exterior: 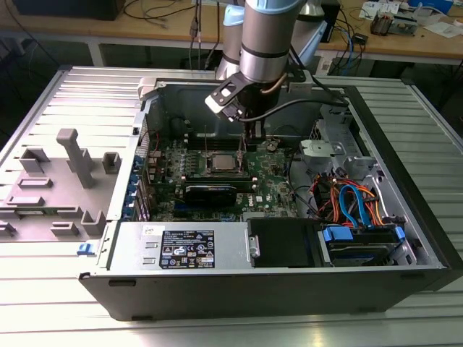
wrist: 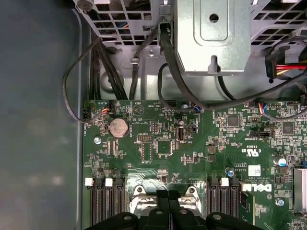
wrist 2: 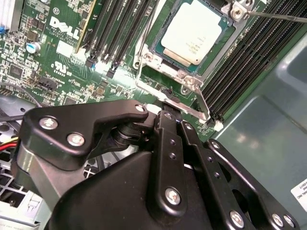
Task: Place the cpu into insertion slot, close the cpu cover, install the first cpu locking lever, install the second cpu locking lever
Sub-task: 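Close the cpu cover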
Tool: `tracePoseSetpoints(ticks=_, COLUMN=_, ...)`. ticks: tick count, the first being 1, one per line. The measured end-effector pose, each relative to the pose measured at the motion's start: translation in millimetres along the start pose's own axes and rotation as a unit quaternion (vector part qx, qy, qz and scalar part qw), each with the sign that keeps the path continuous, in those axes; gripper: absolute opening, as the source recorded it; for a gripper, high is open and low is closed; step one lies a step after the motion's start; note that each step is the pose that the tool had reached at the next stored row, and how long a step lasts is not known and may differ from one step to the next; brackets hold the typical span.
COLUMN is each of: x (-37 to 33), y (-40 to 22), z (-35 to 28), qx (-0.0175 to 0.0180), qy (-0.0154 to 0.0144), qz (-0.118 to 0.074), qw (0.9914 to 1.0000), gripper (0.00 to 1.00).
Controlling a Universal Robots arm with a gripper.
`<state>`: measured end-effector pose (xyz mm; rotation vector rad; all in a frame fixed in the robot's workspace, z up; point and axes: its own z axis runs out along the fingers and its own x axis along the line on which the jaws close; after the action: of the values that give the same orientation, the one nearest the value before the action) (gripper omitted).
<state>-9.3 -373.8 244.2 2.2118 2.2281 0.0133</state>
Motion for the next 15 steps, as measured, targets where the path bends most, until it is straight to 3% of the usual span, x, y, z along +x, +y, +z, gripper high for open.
tracePoseSetpoints(ticks=5, x=0.0, y=-5.9, z=1.7, qx=0.0000, qy=0.0009, qz=0.000, qw=1.00000, gripper=0.11)
tracePoseSetpoints(ticks=13, x=0.1, y=-8.7, z=2.9, qx=-0.0001, qy=0.0012, qz=0.000, qw=1.00000, gripper=0.11)
tracePoseSetpoints(ticks=15, x=0.1, y=-18.7, z=6.4, qx=-0.0008, qy=0.0010, qz=0.000, qw=1.00000, gripper=0.11)
